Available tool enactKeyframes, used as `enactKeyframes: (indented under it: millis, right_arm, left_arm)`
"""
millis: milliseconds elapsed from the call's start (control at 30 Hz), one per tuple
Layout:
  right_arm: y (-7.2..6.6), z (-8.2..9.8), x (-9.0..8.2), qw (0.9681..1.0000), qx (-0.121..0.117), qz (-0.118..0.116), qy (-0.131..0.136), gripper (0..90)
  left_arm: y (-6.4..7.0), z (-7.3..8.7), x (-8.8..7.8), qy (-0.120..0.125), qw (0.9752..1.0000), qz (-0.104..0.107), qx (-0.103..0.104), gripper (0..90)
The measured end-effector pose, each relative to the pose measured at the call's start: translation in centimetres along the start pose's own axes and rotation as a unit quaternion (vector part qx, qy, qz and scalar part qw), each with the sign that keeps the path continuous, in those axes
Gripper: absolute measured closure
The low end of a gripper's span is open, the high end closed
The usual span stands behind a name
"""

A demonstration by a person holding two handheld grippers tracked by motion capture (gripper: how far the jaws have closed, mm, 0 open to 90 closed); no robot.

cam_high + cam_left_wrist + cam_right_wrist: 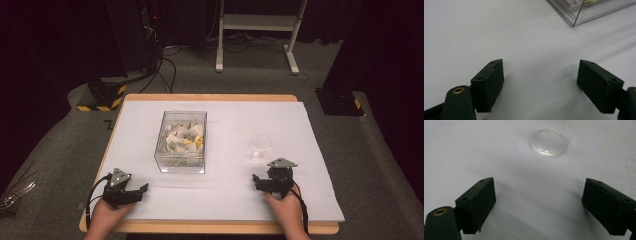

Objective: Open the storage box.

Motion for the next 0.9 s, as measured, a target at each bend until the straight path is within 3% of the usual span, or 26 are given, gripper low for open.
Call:
enactKeyframes:
  millis: [333,567,900]
  right_arm:
    - [0.02,0.04,0.0,1.0,0.003,-0.003,0.001,11.3]
    - [0.02,0.04,0.01,1.0,0.002,-0.002,0.001,11.3]
    - [0.0,0.03,0.02,1.0,0.0,0.0,0.001,11.3]
  left_arm:
    - [-0.06,0.0,0.05,0.002,1.0,0.002,-0.005,22.5]
    - [0.28,0.06,0.01,0.006,0.9999,-0.012,-0.004,23.6]
    - [0.23,0.08,-0.04,0.007,0.9999,-0.008,-0.006,25.7]
Point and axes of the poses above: each handheld gripper's, and its own axes: x roughly forward along the jaws, z roughly out of its underside, y roughly to its right, the point moved 2 cm from there along x, roughly forward along the jaws, and after that the axes turned 6 degrees about z, right-handed, at the moved point
